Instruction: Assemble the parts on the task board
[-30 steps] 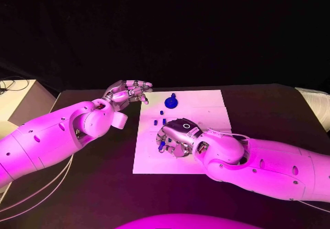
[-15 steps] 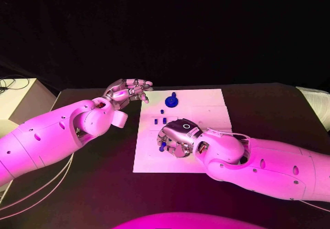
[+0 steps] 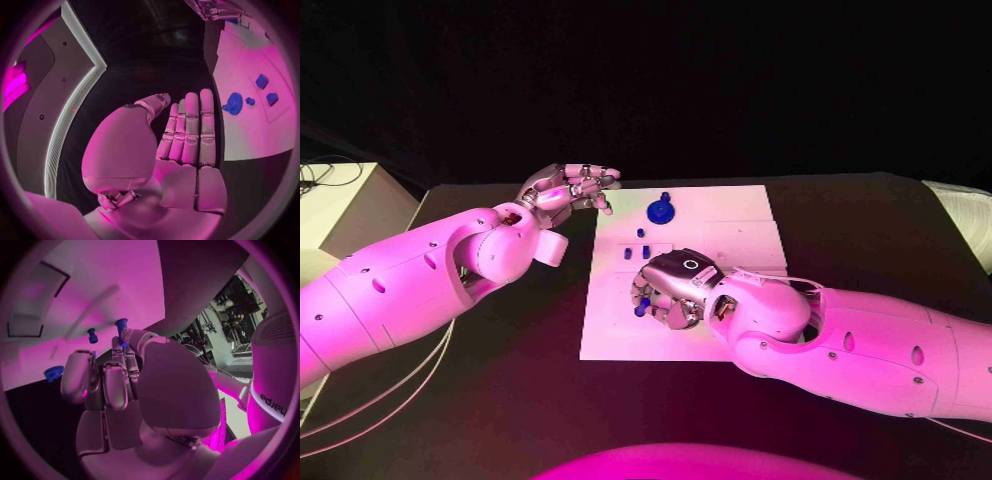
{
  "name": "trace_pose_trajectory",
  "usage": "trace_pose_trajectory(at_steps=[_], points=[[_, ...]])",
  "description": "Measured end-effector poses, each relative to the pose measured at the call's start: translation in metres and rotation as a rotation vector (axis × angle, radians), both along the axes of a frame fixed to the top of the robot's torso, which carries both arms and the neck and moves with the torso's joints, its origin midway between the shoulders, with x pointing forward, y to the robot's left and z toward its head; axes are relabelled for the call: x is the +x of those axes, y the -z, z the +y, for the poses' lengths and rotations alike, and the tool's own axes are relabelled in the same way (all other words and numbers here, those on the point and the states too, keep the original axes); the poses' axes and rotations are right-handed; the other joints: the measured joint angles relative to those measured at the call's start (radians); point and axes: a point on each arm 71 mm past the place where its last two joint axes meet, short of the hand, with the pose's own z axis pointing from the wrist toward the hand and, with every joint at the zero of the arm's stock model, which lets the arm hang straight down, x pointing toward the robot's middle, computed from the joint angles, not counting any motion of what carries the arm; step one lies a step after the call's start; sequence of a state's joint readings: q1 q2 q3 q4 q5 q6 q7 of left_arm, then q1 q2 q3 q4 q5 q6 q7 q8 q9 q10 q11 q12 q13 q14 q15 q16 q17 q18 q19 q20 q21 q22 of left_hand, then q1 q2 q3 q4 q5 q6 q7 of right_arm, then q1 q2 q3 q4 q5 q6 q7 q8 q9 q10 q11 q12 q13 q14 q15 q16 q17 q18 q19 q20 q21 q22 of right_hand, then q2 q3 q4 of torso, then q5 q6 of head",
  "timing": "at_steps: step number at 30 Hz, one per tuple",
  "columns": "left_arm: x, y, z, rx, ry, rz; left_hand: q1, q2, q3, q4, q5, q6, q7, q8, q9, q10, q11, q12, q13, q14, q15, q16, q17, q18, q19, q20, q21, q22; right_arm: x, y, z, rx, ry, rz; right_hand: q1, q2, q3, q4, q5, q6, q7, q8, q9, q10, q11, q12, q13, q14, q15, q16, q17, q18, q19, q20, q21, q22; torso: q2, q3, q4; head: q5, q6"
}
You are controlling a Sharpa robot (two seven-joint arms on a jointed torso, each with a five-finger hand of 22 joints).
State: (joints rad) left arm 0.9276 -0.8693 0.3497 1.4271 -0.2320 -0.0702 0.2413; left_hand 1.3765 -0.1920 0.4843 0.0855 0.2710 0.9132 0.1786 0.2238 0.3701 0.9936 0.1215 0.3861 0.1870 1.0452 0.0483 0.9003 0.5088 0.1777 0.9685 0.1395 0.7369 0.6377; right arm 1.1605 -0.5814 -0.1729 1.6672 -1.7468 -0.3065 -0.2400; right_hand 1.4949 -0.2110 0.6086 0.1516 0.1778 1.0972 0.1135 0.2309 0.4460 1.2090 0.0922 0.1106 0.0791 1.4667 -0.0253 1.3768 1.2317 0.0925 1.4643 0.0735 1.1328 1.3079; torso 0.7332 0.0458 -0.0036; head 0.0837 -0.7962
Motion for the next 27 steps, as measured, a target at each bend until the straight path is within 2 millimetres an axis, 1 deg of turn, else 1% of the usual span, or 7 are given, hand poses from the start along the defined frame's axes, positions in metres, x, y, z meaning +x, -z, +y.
trace_pose_trajectory(at_steps=[4, 9, 12, 16, 22, 24, 27], points=[[0.0000, 0.0000, -0.0001, 0.000, 0.000, 0.000, 0.000, 0.000, 0.000, 0.000, 0.000, 0.000, 0.000, 0.000, 0.000, 0.000, 0.000, 0.000, 0.000, 0.000, 0.000, 0.000, 0.000, 0.000, 0.000, 0.000, 0.000, 0.000, -0.0002, 0.0017, 0.0024, -0.003, -0.003, -0.001, 0.000, 0.000, 0.001, -0.002, 0.000, 0.000, 0.000, 0.000, 0.000, 0.000, 0.000, 0.000, 0.000, 0.000, 0.000, 0.000, -0.001, 0.000, 0.000, 0.000, -0.003, 0.000, 0.000, 0.0002, 0.0000, 0.001, 0.000], [0.0000, -0.0001, 0.0001, 0.000, 0.000, 0.000, 0.000, 0.000, 0.000, 0.000, 0.000, 0.000, 0.000, 0.000, 0.000, 0.000, 0.000, 0.000, 0.000, 0.000, 0.000, 0.000, 0.000, 0.000, 0.000, 0.000, 0.000, 0.000, -0.0003, 0.0027, 0.0045, -0.003, -0.005, -0.004, -0.035, -0.002, 0.009, -0.009, 0.000, -0.023, 0.015, -0.001, 0.005, 0.000, 0.000, -0.018, 0.020, 0.000, 0.000, 0.000, -0.001, 0.000, 0.000, 0.000, -0.011, 0.000, 0.000, 0.0004, 0.0001, 0.002, 0.000], [-0.0001, -0.0001, 0.0002, 0.000, 0.000, 0.000, 0.000, 0.000, 0.000, 0.000, 0.000, 0.000, 0.000, 0.000, 0.000, 0.000, 0.000, 0.000, 0.000, 0.000, 0.000, 0.000, 0.000, 0.000, 0.000, 0.000, 0.000, 0.000, -0.0010, 0.0040, 0.0058, -0.001, -0.008, -0.002, -0.064, -0.001, 0.003, -0.010, -0.003, -0.045, 0.023, -0.013, 0.007, -0.004, -0.004, -0.027, 0.022, 0.000, 0.007, 0.000, -0.002, 0.000, 0.000, 0.000, -0.018, 0.000, 0.000, 0.0003, 0.0002, 0.003, 0.000], [-0.0001, -0.0001, 0.0003, 0.000, 0.000, 0.000, 0.000, 0.000, -0.004, 0.004, 0.000, 0.000, 0.000, 0.000, -0.001, 0.000, 0.000, 0.000, 0.000, 0.000, 0.000, 0.000, -0.002, 0.000, 0.000, 0.000, -0.004, -0.002, -0.0014, 0.0050, 0.0064, 0.002, -0.011, 0.002, -0.081, -0.017, -0.002, -0.007, -0.002, -0.069, 0.027, -0.030, 0.001, -0.002, -0.010, -0.032, 0.019, -0.004, 0.011, 0.000, -0.005, 0.000, 0.000, 0.000, -0.024, 0.000, 0.000, -0.0002, 0.0001, 0.003, 0.000], [-0.0002, -0.0002, 0.0003, 0.001, 0.000, 0.000, 0.000, 0.000, -0.004, 0.004, 0.000, 0.000, 0.000, 0.000, -0.001, 0.000, 0.000, 0.000, 0.000, 0.000, 0.000, 0.000, -0.002, 0.000, 0.000, 0.000, -0.004, -0.002, -0.0009, 0.0062, 0.0064, 0.002, -0.011, 0.013, -0.087, -0.024, -0.004, -0.008, -0.001, -0.075, 0.028, -0.034, -0.002, -0.003, -0.010, -0.036, 0.017, 0.000, 0.015, 0.000, -0.005, 0.000, 0.000, 0.000, -0.025, 0.000, 0.000, -0.0001, -0.0004, 0.004, -0.001], [-0.0002, -0.0002, 0.0003, 0.001, 0.000, 0.000, 0.000, 0.000, -0.004, 0.004, 0.000, 0.000, 0.000, 0.000, -0.001, 0.000, 0.000, 0.000, 0.000, 0.000, 0.000, 0.000, -0.002, 0.000, 0.000, 0.000, -0.004, -0.002, -0.0003, 0.0068, 0.0062, -0.002, -0.010, 0.016, -0.087, -0.030, -0.004, -0.009, -0.001, -0.085, 0.032, -0.043, -0.005, -0.007, -0.013, -0.041, 0.016, 0.000, 0.015, 0.000, -0.006, 0.000, 0.004, 0.004, -0.032, 0.000, 0.000, -0.0001, -0.0003, 0.004, -0.001], [-0.0002, -0.0002, 0.0004, 0.001, 0.000, 0.000, 0.000, 0.000, -0.004, 0.004, 0.000, 0.000, 0.000, 0.000, -0.001, 0.000, 0.000, 0.000, 0.000, 0.000, 0.000, 0.000, -0.002, 0.000, 0.000, 0.000, -0.004, -0.002, -0.0002, 0.0093, 0.0054, -0.011, -0.008, 0.024, -0.094, -0.037, -0.004, -0.009, -0.001, -0.095, 0.034, -0.051, -0.009, -0.027, -0.006, -0.045, 0.012, 0.000, 0.018, 0.000, -0.009, 0.000, 0.000, 0.008, -0.045, 0.000, 0.000, -0.0001, -0.0004, 0.004, -0.001]])
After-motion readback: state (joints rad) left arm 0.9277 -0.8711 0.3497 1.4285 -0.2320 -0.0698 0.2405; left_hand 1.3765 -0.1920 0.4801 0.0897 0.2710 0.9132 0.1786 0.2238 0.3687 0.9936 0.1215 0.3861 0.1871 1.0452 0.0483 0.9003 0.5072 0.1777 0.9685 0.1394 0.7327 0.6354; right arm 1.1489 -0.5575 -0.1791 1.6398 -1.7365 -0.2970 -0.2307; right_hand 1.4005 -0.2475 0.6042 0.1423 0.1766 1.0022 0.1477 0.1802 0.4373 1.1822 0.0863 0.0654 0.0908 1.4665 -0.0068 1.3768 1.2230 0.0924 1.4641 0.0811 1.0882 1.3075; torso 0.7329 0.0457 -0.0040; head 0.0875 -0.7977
